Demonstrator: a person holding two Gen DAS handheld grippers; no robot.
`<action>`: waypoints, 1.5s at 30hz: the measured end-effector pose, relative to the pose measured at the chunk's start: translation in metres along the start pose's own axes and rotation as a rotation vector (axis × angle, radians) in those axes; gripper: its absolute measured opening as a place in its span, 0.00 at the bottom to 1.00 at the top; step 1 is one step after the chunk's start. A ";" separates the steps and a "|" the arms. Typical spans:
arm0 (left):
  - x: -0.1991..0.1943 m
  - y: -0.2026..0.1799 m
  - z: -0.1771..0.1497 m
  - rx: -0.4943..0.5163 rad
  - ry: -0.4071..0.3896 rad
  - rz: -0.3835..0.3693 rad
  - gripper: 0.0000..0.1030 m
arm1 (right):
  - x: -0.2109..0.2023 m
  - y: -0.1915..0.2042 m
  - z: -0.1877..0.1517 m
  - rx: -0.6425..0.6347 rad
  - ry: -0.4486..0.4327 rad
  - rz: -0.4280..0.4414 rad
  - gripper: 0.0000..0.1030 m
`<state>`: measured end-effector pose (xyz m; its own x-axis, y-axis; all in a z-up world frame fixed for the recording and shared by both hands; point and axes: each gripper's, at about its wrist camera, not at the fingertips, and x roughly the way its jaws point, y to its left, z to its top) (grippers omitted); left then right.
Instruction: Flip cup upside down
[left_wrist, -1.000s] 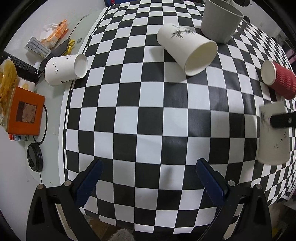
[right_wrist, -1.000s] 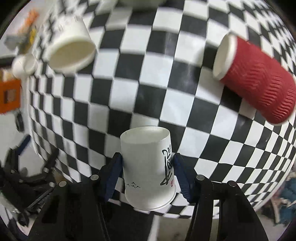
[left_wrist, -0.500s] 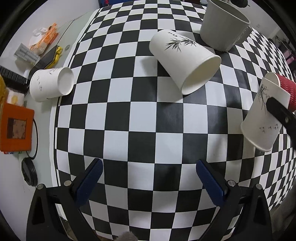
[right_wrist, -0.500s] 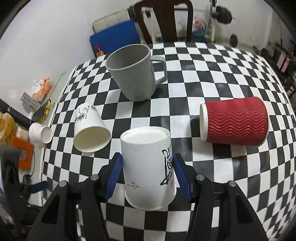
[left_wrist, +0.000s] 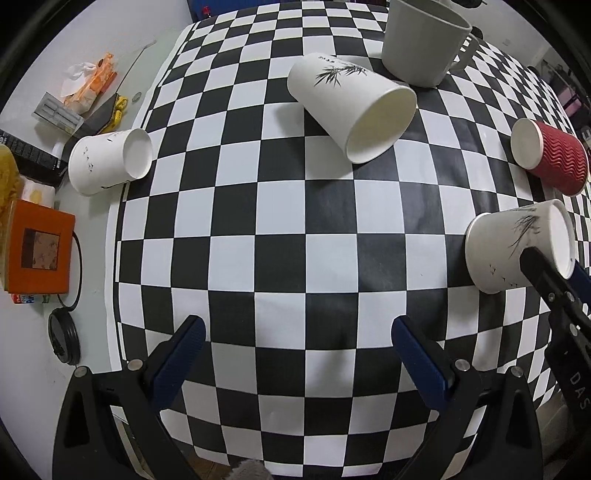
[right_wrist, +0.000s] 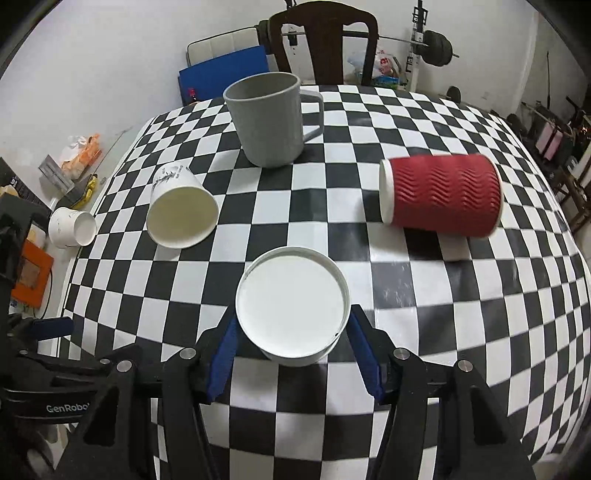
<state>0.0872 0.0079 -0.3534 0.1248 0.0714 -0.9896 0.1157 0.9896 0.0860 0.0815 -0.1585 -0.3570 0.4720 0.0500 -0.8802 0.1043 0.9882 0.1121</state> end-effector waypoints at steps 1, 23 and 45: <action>-0.002 0.000 -0.001 0.000 -0.005 0.001 1.00 | -0.002 -0.001 -0.001 0.005 0.005 -0.004 0.59; -0.142 -0.023 -0.026 0.031 -0.175 -0.082 1.00 | -0.133 -0.035 0.003 0.065 0.075 -0.219 0.99; -0.301 -0.018 -0.069 -0.018 -0.299 -0.074 1.00 | -0.323 -0.029 0.019 0.068 0.035 -0.205 0.99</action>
<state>-0.0204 -0.0227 -0.0653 0.4013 -0.0378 -0.9152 0.1181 0.9929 0.0108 -0.0571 -0.2062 -0.0669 0.4041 -0.1452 -0.9031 0.2542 0.9662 -0.0416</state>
